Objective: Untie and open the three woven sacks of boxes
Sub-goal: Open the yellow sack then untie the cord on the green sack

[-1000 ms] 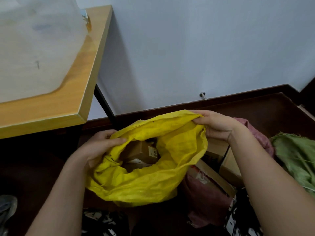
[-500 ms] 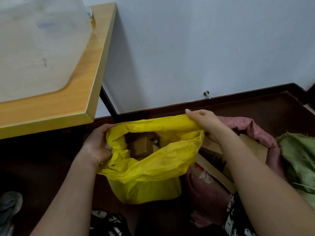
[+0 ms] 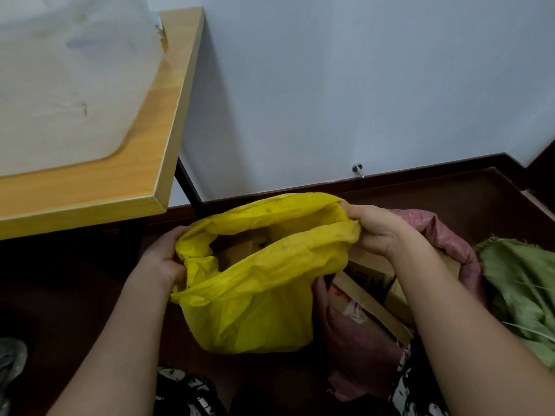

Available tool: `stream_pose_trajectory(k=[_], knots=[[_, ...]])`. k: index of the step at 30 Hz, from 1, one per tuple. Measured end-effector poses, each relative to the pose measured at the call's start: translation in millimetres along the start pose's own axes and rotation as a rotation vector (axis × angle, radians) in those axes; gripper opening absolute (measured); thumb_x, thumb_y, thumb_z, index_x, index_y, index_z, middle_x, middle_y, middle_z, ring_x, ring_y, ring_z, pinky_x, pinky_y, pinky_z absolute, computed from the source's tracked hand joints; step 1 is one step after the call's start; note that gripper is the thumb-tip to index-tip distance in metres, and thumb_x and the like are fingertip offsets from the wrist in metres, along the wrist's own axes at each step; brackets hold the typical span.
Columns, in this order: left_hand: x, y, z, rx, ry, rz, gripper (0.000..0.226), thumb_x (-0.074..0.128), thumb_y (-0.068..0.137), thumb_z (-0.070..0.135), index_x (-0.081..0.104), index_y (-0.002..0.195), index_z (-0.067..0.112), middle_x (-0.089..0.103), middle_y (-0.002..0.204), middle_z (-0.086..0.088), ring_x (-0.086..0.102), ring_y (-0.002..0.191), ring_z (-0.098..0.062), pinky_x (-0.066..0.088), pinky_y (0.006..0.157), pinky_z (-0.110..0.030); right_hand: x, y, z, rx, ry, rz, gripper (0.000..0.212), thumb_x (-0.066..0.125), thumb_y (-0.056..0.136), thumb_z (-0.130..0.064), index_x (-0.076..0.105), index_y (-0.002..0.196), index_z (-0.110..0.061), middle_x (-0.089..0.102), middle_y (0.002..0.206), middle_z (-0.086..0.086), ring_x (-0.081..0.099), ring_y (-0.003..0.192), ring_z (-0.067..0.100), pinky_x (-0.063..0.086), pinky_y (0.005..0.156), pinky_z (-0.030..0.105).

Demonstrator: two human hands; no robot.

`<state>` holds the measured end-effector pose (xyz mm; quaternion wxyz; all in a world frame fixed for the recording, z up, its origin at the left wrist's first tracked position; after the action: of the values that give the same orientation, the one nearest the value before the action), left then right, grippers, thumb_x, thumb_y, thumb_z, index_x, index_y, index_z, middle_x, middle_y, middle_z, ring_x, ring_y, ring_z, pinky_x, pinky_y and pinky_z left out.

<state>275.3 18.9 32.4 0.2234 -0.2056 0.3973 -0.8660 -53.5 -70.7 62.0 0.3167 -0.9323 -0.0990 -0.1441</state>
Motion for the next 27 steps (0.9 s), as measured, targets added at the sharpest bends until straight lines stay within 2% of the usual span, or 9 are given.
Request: stream_pose_trajectory(k=[2,4,8,10,12,14,18,23,27], knots=[[1.3,-1.2,1.3,0.007,0.068,0.007,0.017,0.06,0.088,0.023,0.064,0.084,0.007,0.066,0.064,-0.015,0.062,0.067,-0.03,0.055,0.064,-0.047,-5.7,4.5,7.7,0.071,0.098,0.086,0.027,0.039,0.1,-0.01,0.061,0.085,-0.008,0.066,0.071,0.012,0.064,0.062,0.025,0.057,0.048,0.034],[-1.7,-2.2,12.3,0.148,0.126,0.063,0.017,0.064,0.087,0.018,0.063,0.094,0.002,0.067,0.068,-0.017,0.063,0.066,-0.028,0.057,0.054,-0.044,-12.2,6.0,12.9,0.102,0.1,0.163,0.03,0.035,0.095,-0.007,0.059,0.077,-0.01,0.064,0.057,0.01,0.061,0.06,0.028,0.055,0.056,0.037],[-11.4,-36.1,40.1,0.652,0.459,0.267,0.029,0.075,0.074,0.049,0.068,0.089,0.024,0.068,0.104,-0.007,0.064,0.091,-0.023,0.054,0.083,-0.041,-18.2,1.9,15.0,0.096,0.069,0.237,0.023,0.037,0.088,-0.01,0.055,0.074,-0.013,0.058,0.072,0.01,0.055,0.068,0.029,0.049,0.07,0.037],[-6.4,-48.9,28.4,0.661,0.822,0.272,0.053,0.073,0.062,0.069,0.065,0.104,0.038,0.054,0.127,-0.004,0.053,0.117,-0.027,0.046,0.099,-0.046,-16.1,-2.5,15.5,0.083,0.074,0.233,0.02,0.04,0.088,-0.015,0.054,0.072,-0.014,0.057,0.073,0.008,0.056,0.067,0.028,0.048,0.068,0.035],[-8.5,-52.3,6.9,0.521,0.989,0.26,0.081,0.079,0.059,0.063,0.046,0.13,0.042,0.03,0.142,-0.006,0.037,0.13,-0.034,0.04,0.104,-0.047,-14.2,-6.7,15.4,0.057,0.081,0.217,0.021,0.044,0.087,-0.02,0.055,0.07,-0.013,0.06,0.066,0.008,0.057,0.065,0.027,0.048,0.066,0.033],[-12.0,-54.2,-3.9,0.47,0.908,0.289,0.089,0.083,0.067,0.043,0.036,0.14,0.026,0.036,0.139,-0.009,0.043,0.125,-0.034,0.045,0.096,-0.043,-12.6,-10.7,15.1,0.032,0.091,0.188,0.022,0.046,0.088,-0.024,0.06,0.075,-0.012,0.065,0.066,0.009,0.06,0.068,0.028,0.049,0.066,0.033],[-15.6,-55.8,-17.5,0.401,0.464,0.247,0.043,0.074,0.082,0.017,0.059,0.115,-0.004,0.064,0.113,-0.016,0.064,0.091,-0.03,0.052,0.082,-0.04,-22.6,-15.8,21.6,0.058,0.102,0.242,0.021,0.052,0.093,-0.028,0.064,0.104,-0.016,0.069,0.092,0.011,0.065,0.079,0.029,0.055,0.062,0.037],[-19.6,-46.5,-32.3,0.119,-0.328,0.066,0.042,0.043,0.1,0.008,0.041,0.141,0.002,0.049,0.138,-0.018,0.05,0.125,-0.032,0.043,0.093,-0.048,-38.4,-16.6,33.8,0.125,0.223,0.276,0.027,0.04,0.097,-0.021,0.062,0.094,-0.005,0.065,0.092,0.018,0.065,0.075,0.034,0.055,0.042,0.046],[-16.8,-52.1,-29.4,0.12,-0.51,0.066,0.041,0.039,0.099,0.01,0.041,0.14,0.003,0.049,0.137,-0.018,0.051,0.124,-0.035,0.042,0.093,-0.051,-42.6,-11.4,32.6,0.088,0.288,0.335,0.025,0.043,0.094,-0.02,0.062,0.099,-0.005,0.066,0.098,0.017,0.062,0.085,0.035,0.056,0.055,0.043]])
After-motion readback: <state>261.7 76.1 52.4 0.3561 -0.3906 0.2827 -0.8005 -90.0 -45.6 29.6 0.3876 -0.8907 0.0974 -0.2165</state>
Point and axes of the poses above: each hand's wrist, its own y-axis towards the middle knuckle, its own x-axis out of the palm, z = x × y, the point moved 8 cm from there along y, towards the middle knuckle
